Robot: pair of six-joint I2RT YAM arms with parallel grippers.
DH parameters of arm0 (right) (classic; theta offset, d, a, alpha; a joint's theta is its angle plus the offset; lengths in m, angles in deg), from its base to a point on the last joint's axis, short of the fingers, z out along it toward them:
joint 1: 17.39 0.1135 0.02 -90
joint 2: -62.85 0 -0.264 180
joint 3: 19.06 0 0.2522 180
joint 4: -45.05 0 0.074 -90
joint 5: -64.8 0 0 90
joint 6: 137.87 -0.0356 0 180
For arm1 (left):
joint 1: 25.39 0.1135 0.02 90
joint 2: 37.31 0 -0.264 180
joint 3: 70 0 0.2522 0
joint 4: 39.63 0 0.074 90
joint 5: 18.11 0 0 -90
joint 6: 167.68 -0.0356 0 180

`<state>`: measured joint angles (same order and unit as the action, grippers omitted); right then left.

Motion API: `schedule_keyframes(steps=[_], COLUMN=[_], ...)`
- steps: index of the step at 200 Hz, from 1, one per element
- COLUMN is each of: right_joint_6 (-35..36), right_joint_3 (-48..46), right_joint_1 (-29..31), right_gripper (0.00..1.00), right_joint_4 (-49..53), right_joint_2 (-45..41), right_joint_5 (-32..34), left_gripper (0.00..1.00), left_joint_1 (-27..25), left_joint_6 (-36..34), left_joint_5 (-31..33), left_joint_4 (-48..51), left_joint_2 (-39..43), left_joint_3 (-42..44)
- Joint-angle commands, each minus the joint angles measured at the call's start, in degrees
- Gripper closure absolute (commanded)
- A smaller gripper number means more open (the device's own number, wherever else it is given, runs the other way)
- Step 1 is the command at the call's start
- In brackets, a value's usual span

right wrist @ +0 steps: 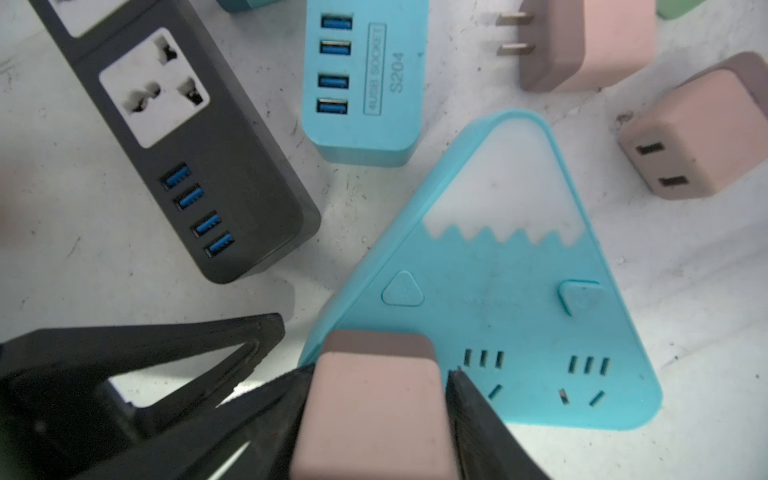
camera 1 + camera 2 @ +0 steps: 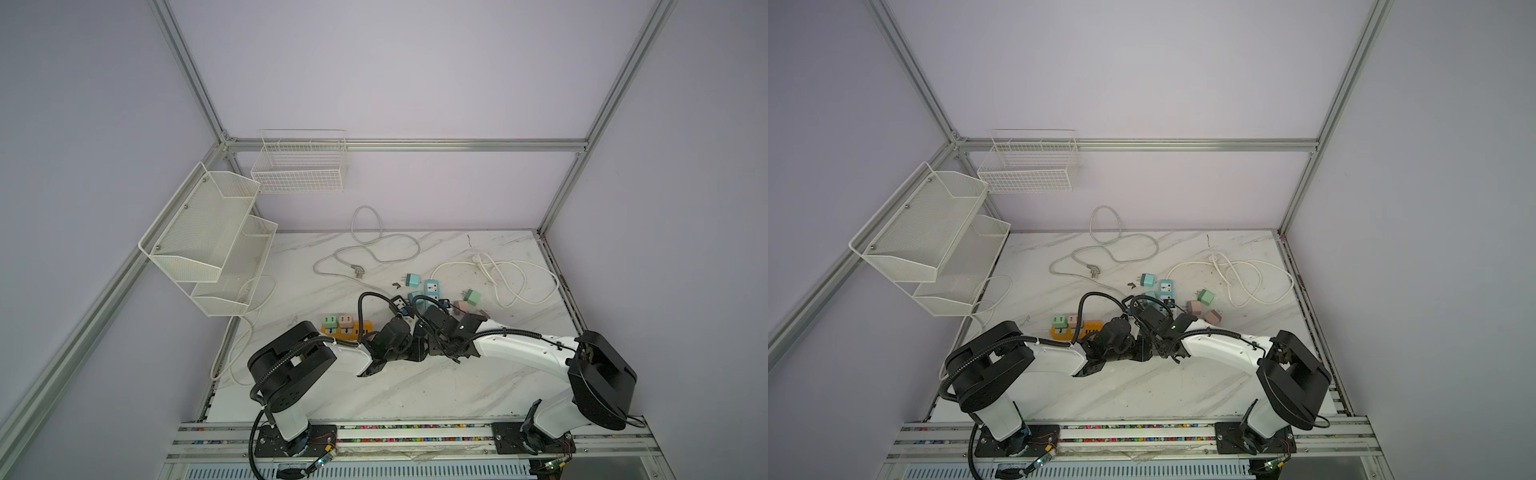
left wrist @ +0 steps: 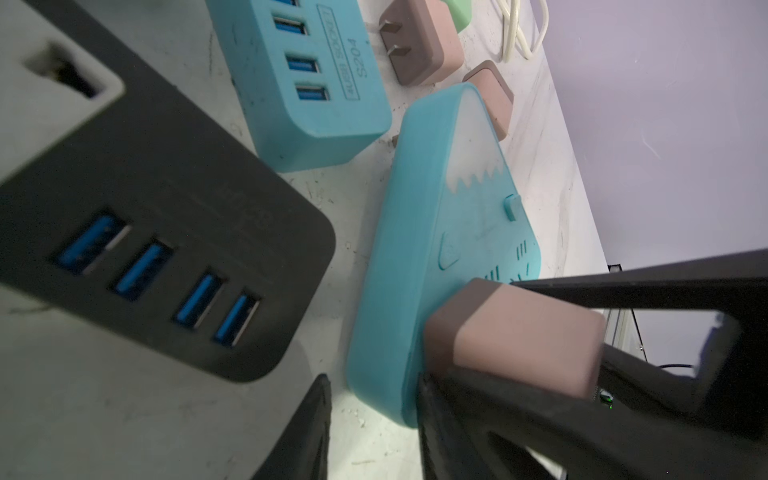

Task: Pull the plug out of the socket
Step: 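Move the right gripper onto the last pink adapter in the teal socket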

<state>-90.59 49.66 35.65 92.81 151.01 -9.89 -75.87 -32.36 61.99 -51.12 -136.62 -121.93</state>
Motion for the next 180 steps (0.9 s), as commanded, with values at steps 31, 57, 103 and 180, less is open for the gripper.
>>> schedule_keyframes(steps=[31,57,103,180], right_joint_6=[-1.3,-1.3,-0.7,1.6], right_joint_3=[0.6,0.2,-0.9,-1.0], right_joint_1=[0.2,0.2,0.1,-0.2], right_gripper=[0.49,0.51,0.57,0.69], right_joint_4=[-1.0,-1.2,-1.3,-1.7], right_joint_2=[2.2,3.2,1.4,-1.6], right_joint_5=[0.8,0.8,1.5,0.0], left_gripper=[0.67,0.69,0.69,0.67], left_joint_1=[0.2,0.2,-0.1,-0.2], left_joint_6=[0.1,0.2,0.4,-0.1], left_joint_5=[1.2,1.4,0.7,0.5], left_joint_4=[1.5,2.5,2.6,3.8], left_joint_2=[-1.5,-1.3,-1.2,3.6], left_joint_3=[-2.7,-2.6,-2.3,-2.4])
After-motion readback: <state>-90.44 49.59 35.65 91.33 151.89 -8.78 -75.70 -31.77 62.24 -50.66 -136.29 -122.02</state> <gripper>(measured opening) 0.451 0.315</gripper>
